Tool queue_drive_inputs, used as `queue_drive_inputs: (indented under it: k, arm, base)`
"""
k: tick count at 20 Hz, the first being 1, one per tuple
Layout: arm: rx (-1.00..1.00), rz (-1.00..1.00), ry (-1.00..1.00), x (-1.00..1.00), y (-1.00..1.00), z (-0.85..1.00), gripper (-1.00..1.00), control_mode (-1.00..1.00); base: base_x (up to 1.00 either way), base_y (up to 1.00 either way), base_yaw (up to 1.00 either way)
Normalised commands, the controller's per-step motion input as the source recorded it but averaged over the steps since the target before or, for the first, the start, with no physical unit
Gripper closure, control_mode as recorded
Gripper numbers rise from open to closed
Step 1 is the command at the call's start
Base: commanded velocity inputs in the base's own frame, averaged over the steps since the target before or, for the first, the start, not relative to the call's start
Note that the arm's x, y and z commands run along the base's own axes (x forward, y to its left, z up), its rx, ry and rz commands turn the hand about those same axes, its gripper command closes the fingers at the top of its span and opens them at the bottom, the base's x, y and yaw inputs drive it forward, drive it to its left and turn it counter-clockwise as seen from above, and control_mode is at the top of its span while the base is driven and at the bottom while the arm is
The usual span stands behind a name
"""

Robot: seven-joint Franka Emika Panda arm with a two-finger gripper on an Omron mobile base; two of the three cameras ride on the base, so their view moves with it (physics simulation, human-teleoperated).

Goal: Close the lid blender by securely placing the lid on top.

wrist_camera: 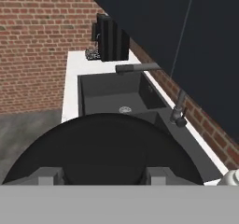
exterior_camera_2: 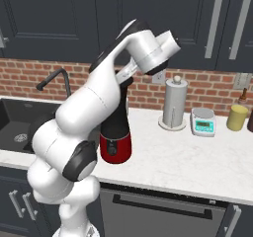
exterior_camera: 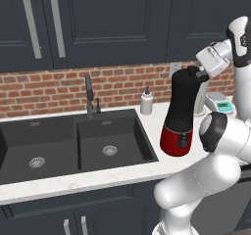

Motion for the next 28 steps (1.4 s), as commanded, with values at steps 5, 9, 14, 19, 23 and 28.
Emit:
queue_drive_inputs:
  k: [5,9,14,19,23,28]
  arm:
    - [0.0,-0.01,-0.02,0.17,0.18,-0.25,1.0,-1.0]
    - [-0.03,-0.05,-0.05,0.35,0.27,-0.09,-1.0,-1.0]
    - [-0.02,-0.09,-0.01,0.26,0.26,0.0,-1.0,-1.0]
    - [0.0,-0.08,-0.09,0.0,0.01,0.14,-1.0,-1.0]
    - [0.0,-0.1,-0.15,-0.06,0.0,0.35,-1.0,-1.0]
    - [0.0,-0.09,-0.23,-0.48,-0.09,0.37,-1.0,-1.0]
  base:
    - [0.0,0.0,0.0]
    - [0.0,0.0,0.0]
    - [0.0,0.0,0.0]
    - [0.0,0.0,0.0]
    - [0.0,0.0,0.0]
    - [0.0,0.0,0.0]
